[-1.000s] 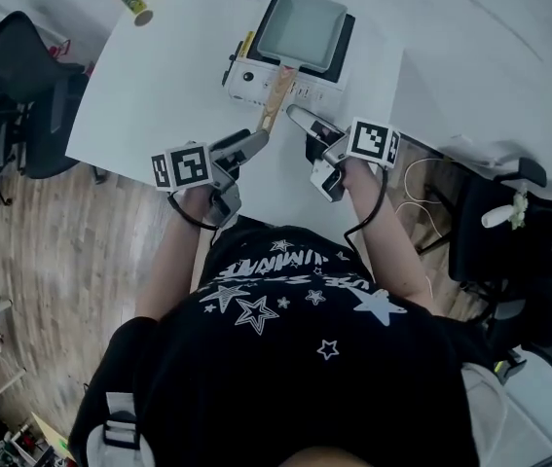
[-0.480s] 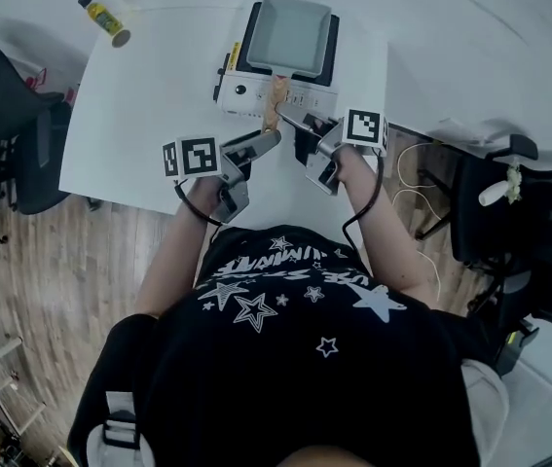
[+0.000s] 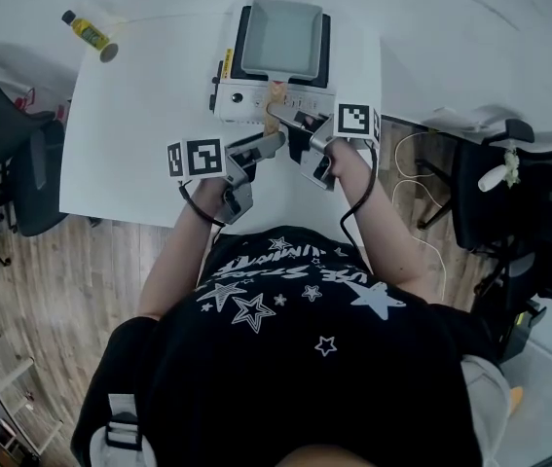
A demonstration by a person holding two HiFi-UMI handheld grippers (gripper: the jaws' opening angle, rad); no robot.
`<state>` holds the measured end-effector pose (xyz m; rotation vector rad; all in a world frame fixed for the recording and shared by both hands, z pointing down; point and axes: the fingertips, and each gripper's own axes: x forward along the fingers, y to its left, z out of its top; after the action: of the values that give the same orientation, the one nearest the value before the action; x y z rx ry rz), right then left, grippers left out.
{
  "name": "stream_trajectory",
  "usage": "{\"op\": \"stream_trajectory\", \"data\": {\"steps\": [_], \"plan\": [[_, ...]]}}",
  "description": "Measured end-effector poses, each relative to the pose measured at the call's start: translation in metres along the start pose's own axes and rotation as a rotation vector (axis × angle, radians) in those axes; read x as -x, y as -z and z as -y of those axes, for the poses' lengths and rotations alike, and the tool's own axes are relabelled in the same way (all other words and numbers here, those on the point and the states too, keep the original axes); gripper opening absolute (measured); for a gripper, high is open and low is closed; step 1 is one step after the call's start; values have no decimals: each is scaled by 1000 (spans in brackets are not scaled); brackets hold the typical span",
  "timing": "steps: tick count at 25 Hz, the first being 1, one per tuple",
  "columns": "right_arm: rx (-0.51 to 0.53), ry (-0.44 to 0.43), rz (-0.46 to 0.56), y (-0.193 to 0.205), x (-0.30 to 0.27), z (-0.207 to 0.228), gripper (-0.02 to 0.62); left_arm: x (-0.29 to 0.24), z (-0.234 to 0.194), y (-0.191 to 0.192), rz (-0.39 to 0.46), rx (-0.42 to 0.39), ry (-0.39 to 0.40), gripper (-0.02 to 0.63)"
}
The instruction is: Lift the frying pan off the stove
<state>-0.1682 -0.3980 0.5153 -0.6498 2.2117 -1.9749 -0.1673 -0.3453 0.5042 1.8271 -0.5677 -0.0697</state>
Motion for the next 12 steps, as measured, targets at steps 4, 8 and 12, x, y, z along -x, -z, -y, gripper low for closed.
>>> {"op": "stream_trajectory", "data": {"steps": [4,8,12], "plan": [[-8,-1,0,0,-2,1,242,-5,0,2,-19,-2,0,244],[-12,-10,-10,2,-4,1,242,-8,-1,4,-43,-2,-2,236],[0,-7,-9,0,-4,3,242,-9,-2,4,-43,0,-5,223]]}}
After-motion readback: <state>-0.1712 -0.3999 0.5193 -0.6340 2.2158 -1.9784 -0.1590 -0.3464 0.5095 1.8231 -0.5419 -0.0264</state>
